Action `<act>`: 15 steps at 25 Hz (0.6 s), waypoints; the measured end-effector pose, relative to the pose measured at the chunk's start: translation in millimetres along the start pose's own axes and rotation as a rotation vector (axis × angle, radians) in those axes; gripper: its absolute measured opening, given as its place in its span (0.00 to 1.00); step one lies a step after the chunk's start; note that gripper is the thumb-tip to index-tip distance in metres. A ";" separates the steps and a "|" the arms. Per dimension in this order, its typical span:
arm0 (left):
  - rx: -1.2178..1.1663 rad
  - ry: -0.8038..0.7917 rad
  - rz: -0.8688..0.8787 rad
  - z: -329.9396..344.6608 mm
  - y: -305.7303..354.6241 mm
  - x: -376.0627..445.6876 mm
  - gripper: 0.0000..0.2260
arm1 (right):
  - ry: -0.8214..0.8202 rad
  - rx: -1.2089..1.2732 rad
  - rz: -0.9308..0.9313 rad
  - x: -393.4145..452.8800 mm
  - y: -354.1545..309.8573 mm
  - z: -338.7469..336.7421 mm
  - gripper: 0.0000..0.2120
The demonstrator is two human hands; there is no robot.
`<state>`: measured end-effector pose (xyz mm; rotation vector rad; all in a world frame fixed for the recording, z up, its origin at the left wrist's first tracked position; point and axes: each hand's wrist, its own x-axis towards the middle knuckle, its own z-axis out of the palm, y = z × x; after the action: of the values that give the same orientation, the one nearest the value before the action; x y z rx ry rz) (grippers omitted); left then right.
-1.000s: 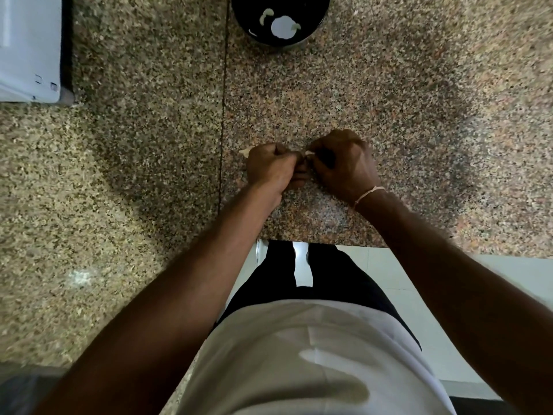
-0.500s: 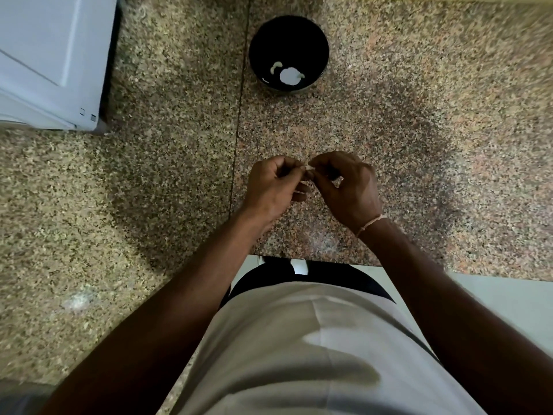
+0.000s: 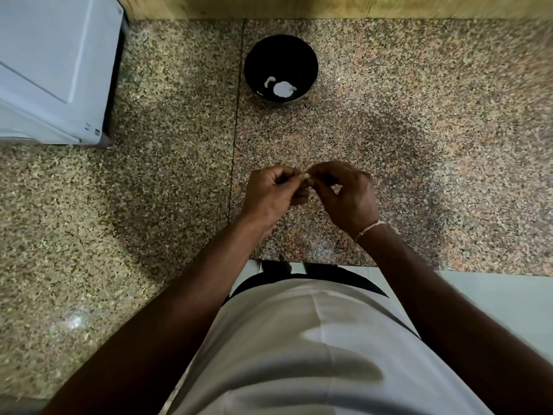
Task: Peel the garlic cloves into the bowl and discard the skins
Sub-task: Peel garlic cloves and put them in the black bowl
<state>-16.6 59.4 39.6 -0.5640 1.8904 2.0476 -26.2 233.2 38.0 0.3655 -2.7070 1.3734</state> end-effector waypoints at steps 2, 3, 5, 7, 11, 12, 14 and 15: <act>-0.023 -0.014 -0.004 0.7 -0.4 0.7 0.03 | 0.007 0.024 0.020 -1.8 0.3 -1.5 0.06; -0.027 -0.019 -0.002 1.0 -0.8 1.1 0.03 | 0.005 0.038 0.033 -2.8 0.3 -2.1 0.06; -0.021 -0.025 -0.001 2.4 -2.3 1.6 0.03 | 0.001 0.058 0.053 -5.0 1.0 -3.6 0.06; -0.020 -0.020 0.000 4.1 -3.0 1.0 0.03 | -0.013 0.071 0.063 -6.6 1.3 -5.1 0.08; -0.033 -0.016 0.020 6.1 -1.9 -2.5 0.03 | -0.019 0.084 0.046 -6.0 1.4 -6.7 0.09; -0.039 -0.012 0.022 6.5 -1.7 -3.5 0.03 | -0.018 0.096 0.047 -5.2 1.9 -6.2 0.09; -0.064 0.012 0.015 7.4 -1.8 -5.0 0.03 | -0.016 0.146 0.097 -4.1 3.8 -4.3 0.08; -0.079 0.027 0.008 7.7 -2.2 -5.4 0.03 | -0.012 0.196 0.146 -4.0 5.3 -3.5 0.08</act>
<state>-11.5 67.6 40.7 -0.6066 1.8355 2.1386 -23.8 239.7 35.2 0.1922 -2.6624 1.6864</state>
